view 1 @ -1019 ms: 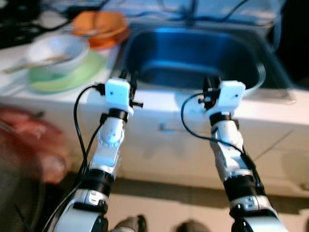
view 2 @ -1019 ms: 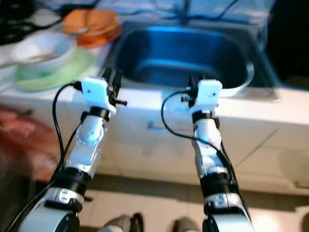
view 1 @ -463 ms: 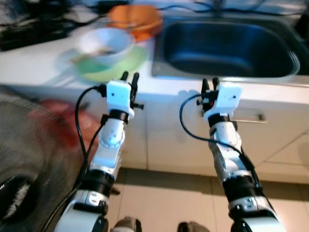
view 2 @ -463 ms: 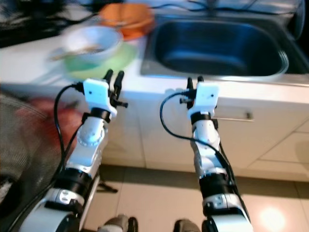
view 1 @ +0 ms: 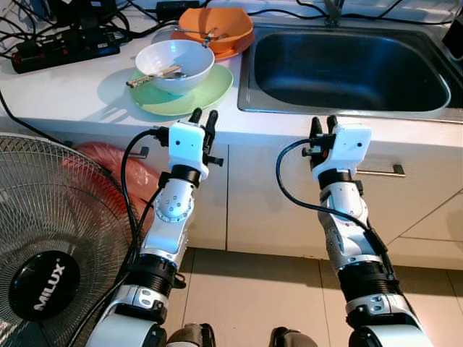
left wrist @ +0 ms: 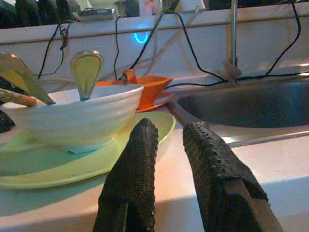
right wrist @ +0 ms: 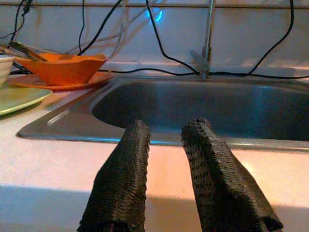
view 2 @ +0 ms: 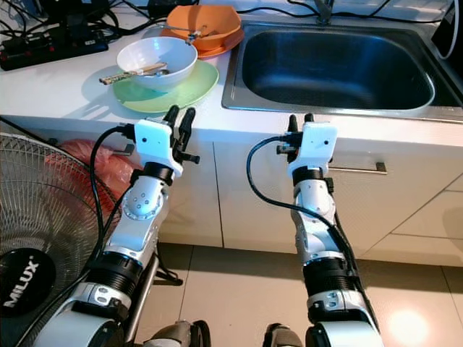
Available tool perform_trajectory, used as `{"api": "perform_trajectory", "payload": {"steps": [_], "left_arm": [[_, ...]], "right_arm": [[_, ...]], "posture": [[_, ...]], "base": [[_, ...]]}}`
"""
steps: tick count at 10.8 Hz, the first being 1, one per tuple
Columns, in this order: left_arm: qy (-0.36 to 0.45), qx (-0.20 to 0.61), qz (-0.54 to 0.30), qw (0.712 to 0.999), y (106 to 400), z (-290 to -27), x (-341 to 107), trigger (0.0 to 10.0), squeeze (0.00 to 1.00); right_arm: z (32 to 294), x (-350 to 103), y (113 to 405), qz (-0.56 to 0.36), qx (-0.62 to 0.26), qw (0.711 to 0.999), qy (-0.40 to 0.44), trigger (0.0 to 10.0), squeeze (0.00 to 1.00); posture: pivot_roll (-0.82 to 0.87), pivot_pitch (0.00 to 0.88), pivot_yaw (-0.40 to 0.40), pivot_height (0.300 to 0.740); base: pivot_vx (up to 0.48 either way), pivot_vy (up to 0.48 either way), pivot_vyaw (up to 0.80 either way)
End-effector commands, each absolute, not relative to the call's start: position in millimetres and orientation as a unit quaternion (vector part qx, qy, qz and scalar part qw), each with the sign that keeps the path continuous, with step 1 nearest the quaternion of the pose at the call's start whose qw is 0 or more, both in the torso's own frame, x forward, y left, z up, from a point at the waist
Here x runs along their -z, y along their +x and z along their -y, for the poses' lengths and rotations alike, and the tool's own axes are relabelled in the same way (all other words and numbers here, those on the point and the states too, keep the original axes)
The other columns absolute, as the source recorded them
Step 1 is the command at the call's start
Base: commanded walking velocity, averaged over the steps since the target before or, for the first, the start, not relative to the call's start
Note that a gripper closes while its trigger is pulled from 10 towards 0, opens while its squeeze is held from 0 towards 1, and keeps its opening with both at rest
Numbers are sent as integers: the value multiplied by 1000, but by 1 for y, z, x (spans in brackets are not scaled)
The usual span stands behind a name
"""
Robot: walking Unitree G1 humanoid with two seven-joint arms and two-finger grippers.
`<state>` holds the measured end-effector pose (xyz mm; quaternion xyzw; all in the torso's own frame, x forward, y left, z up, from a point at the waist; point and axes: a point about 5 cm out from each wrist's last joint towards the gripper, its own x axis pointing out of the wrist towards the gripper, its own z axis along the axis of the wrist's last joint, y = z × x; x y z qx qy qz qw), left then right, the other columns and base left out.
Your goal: Kitchen organization
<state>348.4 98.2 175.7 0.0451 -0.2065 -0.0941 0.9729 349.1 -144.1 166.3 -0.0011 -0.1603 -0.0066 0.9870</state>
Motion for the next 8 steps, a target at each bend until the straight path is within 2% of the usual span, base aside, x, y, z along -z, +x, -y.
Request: {"api": "perform_trajectory", "payload": {"steps": [1,3,5,8], "left_arm": [[42,97,206,973,347,-97,-176,10000,0],[44,98,205,973,348,-98,-176,10000,0],[45,98,204,973,348,-98,-175,10000,0],[46,99,204,973,348,-98,-175,10000,0]], "right_arm": [[148,-166,349,160,14,987,-3,10000,0],[150,-165,349,156,21,987,-4,10000,0],[149,-164,350,151,21,988,-5,10000,0],[149,-164,350,154,22,988,0,10000,0]], "posture": [[-17,153,24,740],[-17,153,24,740],[-18,152,25,740],[-15,151,25,740]], "base": [[0,0,0],[129,0,0],[262,0,-659],[266,0,0]]}}
